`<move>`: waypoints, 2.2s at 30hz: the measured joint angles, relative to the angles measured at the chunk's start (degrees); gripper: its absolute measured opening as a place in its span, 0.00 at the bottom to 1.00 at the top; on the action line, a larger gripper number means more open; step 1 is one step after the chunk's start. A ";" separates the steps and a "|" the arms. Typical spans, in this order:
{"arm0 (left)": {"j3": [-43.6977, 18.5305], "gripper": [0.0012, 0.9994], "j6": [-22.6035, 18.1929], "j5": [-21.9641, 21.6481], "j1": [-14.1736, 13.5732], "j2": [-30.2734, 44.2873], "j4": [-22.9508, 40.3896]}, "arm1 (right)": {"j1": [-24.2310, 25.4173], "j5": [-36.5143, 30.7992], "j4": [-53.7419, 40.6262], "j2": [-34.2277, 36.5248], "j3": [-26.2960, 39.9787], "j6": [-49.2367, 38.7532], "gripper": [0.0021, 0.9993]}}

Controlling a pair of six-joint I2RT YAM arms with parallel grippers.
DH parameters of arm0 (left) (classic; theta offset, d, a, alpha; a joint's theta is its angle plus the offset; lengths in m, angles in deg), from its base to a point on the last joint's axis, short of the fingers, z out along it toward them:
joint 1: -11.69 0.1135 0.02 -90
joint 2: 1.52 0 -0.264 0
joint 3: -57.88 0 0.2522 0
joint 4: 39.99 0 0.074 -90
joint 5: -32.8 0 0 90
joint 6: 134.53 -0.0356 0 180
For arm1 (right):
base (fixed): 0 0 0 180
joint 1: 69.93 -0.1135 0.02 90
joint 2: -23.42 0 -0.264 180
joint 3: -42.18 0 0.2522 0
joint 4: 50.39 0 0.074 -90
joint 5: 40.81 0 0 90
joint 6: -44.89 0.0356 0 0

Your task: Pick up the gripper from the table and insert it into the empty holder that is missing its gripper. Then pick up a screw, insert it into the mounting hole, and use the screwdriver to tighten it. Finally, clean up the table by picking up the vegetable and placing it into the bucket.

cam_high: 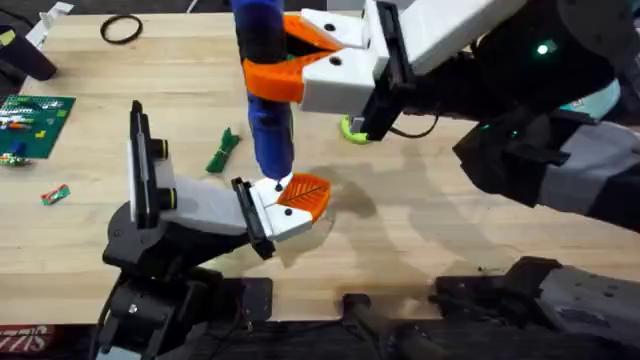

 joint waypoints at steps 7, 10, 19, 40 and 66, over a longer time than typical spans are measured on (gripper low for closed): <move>0.00 0.02 0.00 0.00 0.00 0.00 -0.02 | 0.00 0.00 0.00 0.02 0.00 0.21 0.05; 0.00 0.02 0.00 0.00 0.00 0.00 -0.02 | 0.00 0.00 0.00 0.00 0.00 0.63 0.05; 0.00 0.02 0.00 0.00 0.00 0.00 0.00 | 0.00 0.00 -0.60 0.00 0.00 1.47 0.05; 0.00 0.02 0.07 0.03 0.00 0.00 0.02 | 0.15 -0.46 -2.92 0.00 0.17 1.47 0.05; 0.00 0.02 0.23 -0.08 0.00 -0.04 -0.02 | 0.04 0.87 -1.65 0.02 0.51 1.50 0.05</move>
